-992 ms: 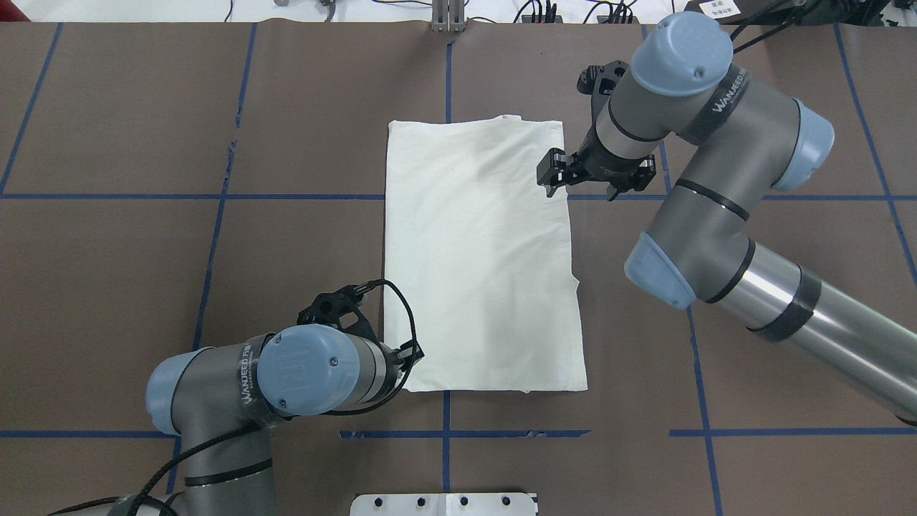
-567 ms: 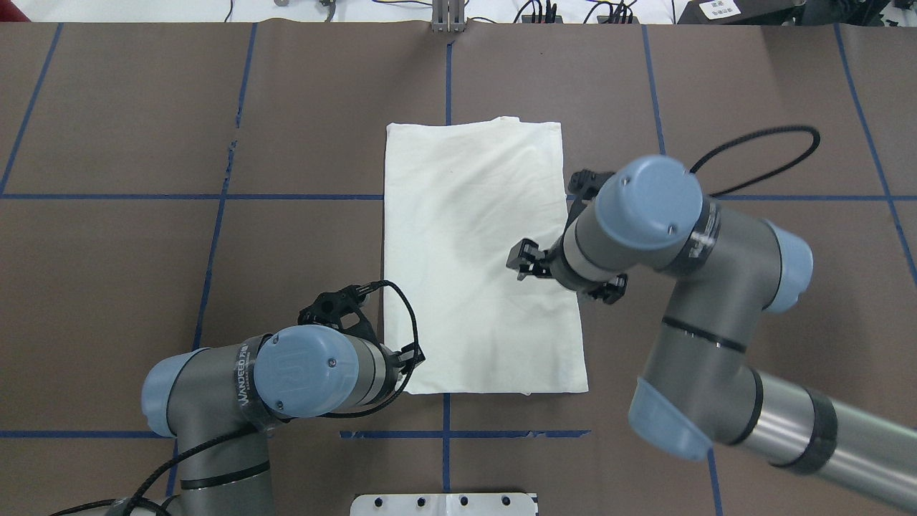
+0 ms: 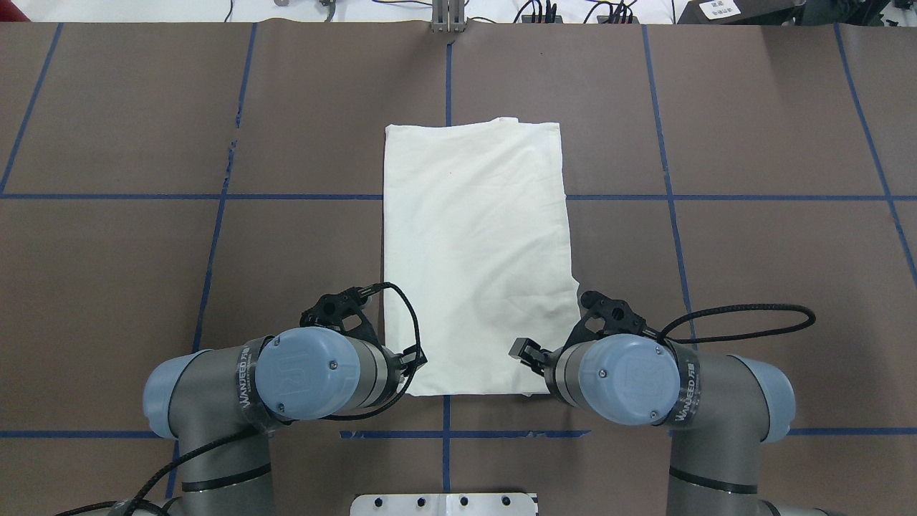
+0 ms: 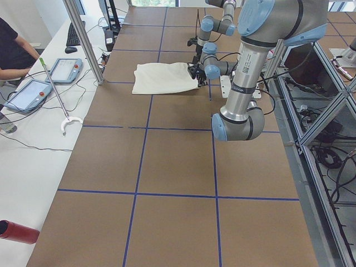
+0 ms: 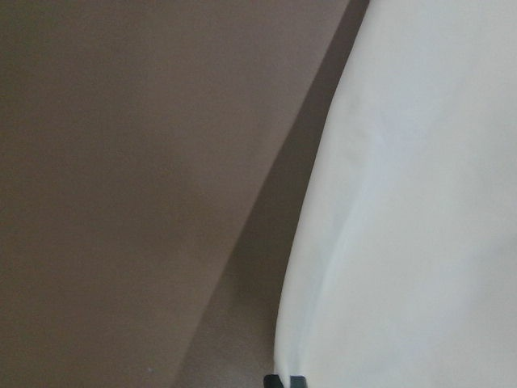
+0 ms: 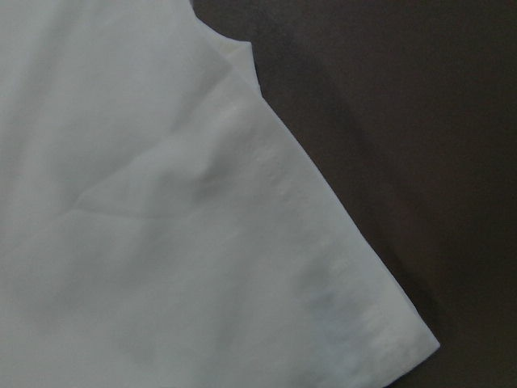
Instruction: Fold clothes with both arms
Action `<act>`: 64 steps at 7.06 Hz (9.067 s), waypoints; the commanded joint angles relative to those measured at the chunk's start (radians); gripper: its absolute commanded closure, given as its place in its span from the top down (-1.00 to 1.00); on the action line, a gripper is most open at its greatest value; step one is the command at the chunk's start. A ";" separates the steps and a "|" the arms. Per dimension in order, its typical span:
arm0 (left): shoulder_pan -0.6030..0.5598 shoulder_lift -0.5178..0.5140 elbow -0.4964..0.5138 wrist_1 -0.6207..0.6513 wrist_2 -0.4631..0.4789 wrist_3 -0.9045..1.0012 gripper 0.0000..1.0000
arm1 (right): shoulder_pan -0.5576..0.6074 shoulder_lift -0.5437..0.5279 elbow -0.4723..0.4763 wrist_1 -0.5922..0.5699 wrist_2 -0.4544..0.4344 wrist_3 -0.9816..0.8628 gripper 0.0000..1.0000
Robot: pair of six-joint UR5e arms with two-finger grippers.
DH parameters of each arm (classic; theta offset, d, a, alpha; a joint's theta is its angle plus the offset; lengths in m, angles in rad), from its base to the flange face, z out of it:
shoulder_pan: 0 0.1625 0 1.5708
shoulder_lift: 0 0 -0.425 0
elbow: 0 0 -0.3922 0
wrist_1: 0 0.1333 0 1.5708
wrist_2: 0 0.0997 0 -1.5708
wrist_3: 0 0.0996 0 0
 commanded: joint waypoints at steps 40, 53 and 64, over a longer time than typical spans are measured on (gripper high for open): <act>-0.439 -0.137 0.286 -0.122 -0.121 0.321 1.00 | 0.482 0.457 -0.649 0.303 0.322 -0.135 1.00; -0.237 -0.004 0.482 -1.138 -0.269 0.166 1.00 | 0.708 0.345 -0.387 -0.072 0.528 -0.695 1.00; -0.726 0.362 0.200 -0.848 -0.530 0.736 1.00 | 0.862 0.051 -0.227 -0.074 0.552 -1.110 1.00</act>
